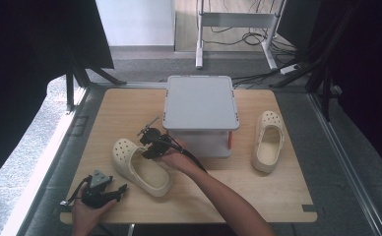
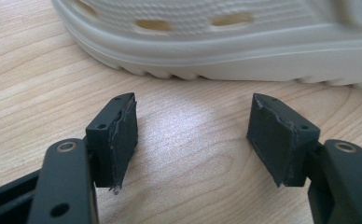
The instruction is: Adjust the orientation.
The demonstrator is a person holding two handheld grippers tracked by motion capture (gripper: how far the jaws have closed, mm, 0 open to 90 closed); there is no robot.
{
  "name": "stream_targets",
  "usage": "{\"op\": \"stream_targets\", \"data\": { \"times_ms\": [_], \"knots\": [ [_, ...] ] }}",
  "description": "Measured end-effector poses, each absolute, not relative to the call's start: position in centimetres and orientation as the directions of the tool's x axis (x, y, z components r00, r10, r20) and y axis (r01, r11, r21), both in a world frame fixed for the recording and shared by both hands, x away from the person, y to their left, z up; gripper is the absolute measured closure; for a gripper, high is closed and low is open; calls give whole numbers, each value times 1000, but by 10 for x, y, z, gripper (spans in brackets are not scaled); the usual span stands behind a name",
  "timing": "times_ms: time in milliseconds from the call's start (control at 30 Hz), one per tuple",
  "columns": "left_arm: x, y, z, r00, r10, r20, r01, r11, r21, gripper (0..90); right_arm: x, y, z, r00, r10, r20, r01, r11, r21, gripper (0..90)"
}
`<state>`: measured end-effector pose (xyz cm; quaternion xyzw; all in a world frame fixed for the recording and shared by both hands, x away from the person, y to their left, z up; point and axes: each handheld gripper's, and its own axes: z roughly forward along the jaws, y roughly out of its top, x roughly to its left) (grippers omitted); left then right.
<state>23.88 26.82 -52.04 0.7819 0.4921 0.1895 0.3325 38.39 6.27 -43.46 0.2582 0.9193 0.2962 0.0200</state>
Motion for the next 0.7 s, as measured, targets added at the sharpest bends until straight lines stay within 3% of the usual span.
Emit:
{"op": "stream_targets", "data": {
  "times_ms": [700],
  "knots": [
    [239,268,-520,441,897,-29,646,-295,704,335,347,-7,-413,-855,505,116,456,628,631,777]
  ]
}}
